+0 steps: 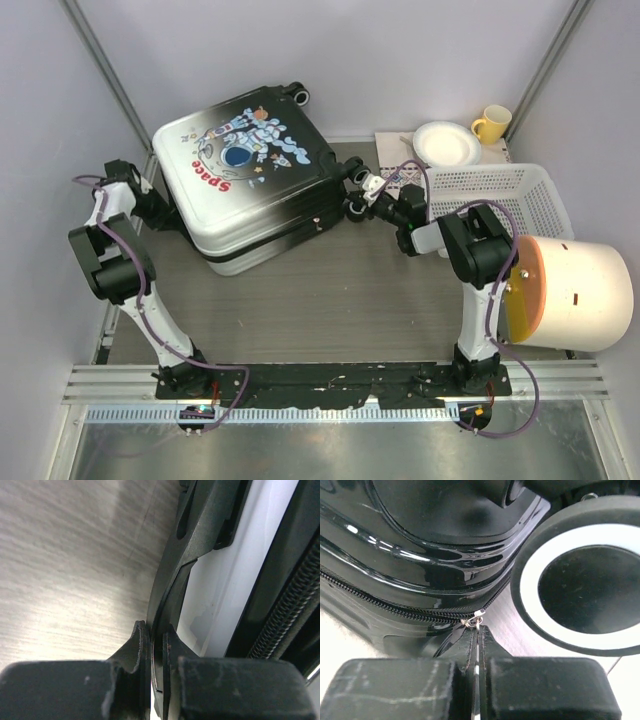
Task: Open, take out, and arrange the luggage
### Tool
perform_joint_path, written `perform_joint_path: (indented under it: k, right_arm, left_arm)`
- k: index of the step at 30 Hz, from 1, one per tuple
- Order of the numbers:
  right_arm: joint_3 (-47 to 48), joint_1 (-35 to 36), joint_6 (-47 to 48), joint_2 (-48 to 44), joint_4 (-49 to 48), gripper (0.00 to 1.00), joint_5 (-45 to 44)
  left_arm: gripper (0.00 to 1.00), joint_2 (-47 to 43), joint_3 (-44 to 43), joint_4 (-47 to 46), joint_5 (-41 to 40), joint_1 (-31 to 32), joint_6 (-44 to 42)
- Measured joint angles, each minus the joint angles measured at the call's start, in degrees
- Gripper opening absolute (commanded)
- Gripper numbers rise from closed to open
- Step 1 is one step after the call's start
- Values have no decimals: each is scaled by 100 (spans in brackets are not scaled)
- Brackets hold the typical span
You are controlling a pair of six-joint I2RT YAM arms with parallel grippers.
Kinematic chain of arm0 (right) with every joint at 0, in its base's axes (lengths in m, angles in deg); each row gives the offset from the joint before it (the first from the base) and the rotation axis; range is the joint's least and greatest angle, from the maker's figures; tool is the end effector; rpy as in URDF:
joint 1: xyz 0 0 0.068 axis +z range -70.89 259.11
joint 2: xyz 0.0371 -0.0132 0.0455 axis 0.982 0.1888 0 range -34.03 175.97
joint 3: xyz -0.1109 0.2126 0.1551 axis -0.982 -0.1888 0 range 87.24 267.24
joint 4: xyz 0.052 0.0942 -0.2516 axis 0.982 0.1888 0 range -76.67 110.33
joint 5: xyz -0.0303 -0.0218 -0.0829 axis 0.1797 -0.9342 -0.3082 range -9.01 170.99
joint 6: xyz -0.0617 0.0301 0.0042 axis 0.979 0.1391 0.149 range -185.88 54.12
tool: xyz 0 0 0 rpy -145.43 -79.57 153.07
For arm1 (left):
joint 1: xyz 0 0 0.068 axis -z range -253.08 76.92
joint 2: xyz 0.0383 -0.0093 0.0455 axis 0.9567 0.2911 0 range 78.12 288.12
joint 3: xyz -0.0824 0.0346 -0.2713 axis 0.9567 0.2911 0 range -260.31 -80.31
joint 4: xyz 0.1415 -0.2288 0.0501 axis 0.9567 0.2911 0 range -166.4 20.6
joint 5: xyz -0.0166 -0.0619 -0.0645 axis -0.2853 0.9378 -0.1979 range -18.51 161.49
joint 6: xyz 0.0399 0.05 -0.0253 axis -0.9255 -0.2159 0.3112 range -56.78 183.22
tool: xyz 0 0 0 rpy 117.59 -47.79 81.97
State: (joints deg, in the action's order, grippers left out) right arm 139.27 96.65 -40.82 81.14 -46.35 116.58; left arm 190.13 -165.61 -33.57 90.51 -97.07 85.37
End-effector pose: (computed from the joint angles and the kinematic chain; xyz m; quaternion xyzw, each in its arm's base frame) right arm 0.3972 0.1596 0.1540 -0.4470 0.5699 0.1792 0.6658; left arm 0.3962 0.1566 0.1896 -0.3533 0.9045 -0.1597 0.1778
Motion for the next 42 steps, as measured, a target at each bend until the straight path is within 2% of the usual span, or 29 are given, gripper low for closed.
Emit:
perform_joint_path:
  k: [7,14,17,19,20,23,24,25,28,30,31,32,33,35,36,42]
  right_arm:
    - [957,-81,-37,1200,-1176,1,354]
    - [2116,-85,-448,2081,-1510,1,413]
    - [2549,-85,-632,2406,-1635,6,459]
    - [2809,-85,-791,2610,-1735,24,483]
    - [2848,-85,-855,2638,-1753,41,459]
    - [2830,-153,-1093,2634,-1676,54,22]
    - [2728,-251,-1176,2579,-1582,56,-131]
    - [2638,-337,-1224,2518,-1491,57,-216]
    - [2247,-542,-1427,2100,-780,59,-485]
    - [2129,-632,-1604,1679,24,59,-654]
    - [2127,-629,-1692,1493,343,59,-664]
    - [2149,-605,-1777,1351,640,55,-649]
    - [2205,-579,-1891,1185,1027,53,-636]
    - [2494,-573,-2188,992,1805,53,-570]
    - [2712,-579,-2363,968,2192,53,-544]
    - [3314,-546,-2994,970,3713,52,-431]
  left_arm:
    - [0,498,-693,13,11,42,-162]
    - [0,713,-1016,15,-48,92,-190]
    - [0,765,-1102,52,-87,109,-203]
    - [0,791,-1147,87,-103,118,-216]
    - [0,800,-1167,111,-107,122,-225]
    - [0,826,-1228,76,-160,133,-293]
    - [1,828,-1233,17,-195,131,-310]
    - [13,828,-1235,-31,-212,131,-317]
    - [38,826,-1235,-153,-254,120,-385]
    - [46,826,-1235,-225,-195,105,-474]
    - [62,826,-1233,-243,-188,101,-514]
    - [65,826,-1233,-264,-170,96,-557]
    - [75,822,-1228,-278,-160,85,-632]
    - [77,763,-1196,-291,-168,-9,-717]
    - [87,715,-1172,-293,-177,-44,-721]
    - [89,-223,-863,-315,-350,-74,-809]
